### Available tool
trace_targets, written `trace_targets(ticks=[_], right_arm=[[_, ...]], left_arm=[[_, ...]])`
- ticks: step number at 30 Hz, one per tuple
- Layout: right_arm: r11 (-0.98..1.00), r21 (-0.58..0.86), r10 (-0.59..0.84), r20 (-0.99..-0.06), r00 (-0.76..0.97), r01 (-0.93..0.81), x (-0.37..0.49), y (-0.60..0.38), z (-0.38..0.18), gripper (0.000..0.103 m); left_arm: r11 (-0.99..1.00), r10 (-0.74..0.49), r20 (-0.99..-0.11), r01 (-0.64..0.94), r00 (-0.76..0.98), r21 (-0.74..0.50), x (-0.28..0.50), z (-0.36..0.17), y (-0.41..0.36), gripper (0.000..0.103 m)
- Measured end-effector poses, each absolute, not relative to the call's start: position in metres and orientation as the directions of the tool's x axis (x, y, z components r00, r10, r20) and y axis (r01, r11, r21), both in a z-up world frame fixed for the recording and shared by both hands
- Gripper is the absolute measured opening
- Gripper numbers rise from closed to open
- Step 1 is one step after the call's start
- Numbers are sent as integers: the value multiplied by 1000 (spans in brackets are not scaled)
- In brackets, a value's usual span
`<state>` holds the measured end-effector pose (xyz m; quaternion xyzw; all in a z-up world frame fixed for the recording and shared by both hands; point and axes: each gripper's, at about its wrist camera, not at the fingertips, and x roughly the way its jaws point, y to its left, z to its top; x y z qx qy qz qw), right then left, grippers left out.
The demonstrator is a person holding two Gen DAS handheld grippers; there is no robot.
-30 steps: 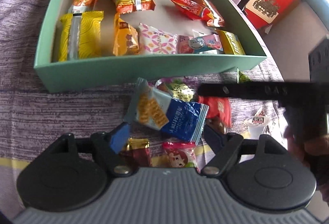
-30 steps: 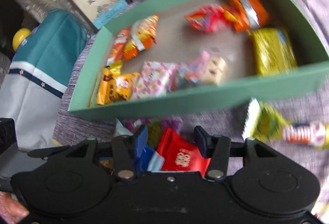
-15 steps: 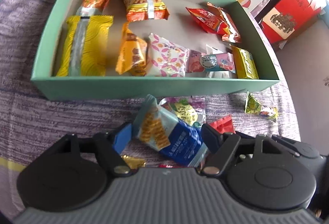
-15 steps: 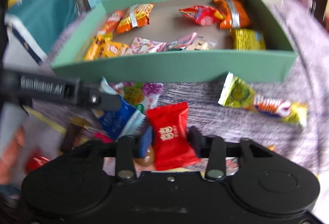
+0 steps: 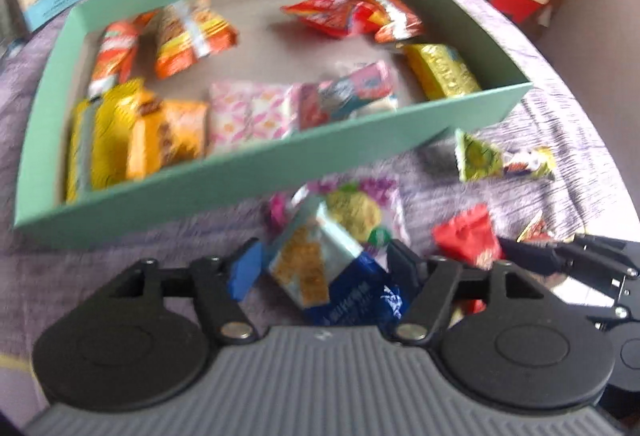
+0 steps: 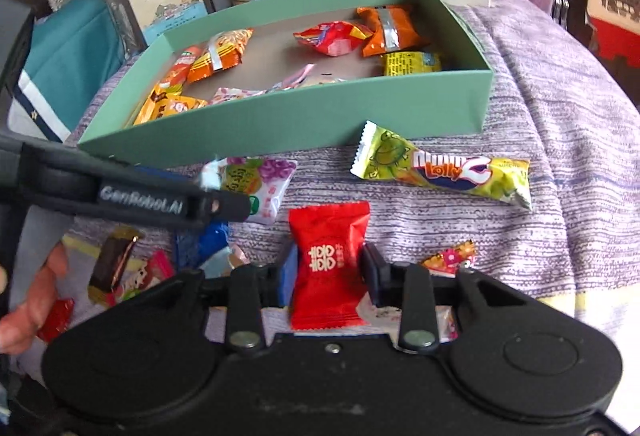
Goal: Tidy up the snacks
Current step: 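Grasp the blue cracker packet with the left tool while the right tool holds the red candy, then carry both snacks into the tray and open both tools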
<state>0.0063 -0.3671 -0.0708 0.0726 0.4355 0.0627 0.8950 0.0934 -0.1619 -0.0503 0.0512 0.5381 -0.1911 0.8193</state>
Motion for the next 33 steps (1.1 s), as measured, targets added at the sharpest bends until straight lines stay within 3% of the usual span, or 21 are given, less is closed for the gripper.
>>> trace_targets(ticks=[5, 6, 7, 9, 18, 27, 33], right_arm=[[992, 76, 124, -753, 647, -101, -1, -350, -74, 39], [993, 52, 110, -749, 653, -108, -4, -346, -75, 38], [993, 43, 104, -746, 658, -109, -5, -345, -75, 37], [993, 77, 120, -744, 657, -94, -7, -347, -74, 35], [940, 341, 250, -732, 634, 22, -11, -386, -65, 34], [896, 444, 312, -657, 686, 17, -1, -404, -20, 34], [883, 469, 329, -619, 714, 0, 52, -404, 7, 34]], left_arm=[[942, -180, -919, 331, 350, -58, 81, -53, -162, 72], [939, -172, -918, 340, 357, -44, 79, -53, -165, 64], [933, -173, -913, 359, 370, -31, 76, -51, -168, 48], [920, -187, -907, 391, 378, -27, 73, -49, -173, 39], [907, -253, -876, 415, 410, -67, 59, -27, -157, 37], [915, -331, -803, 376, 495, -146, 67, 23, -130, 37], [925, -334, -764, 347, 553, -154, 111, 41, -129, 37]])
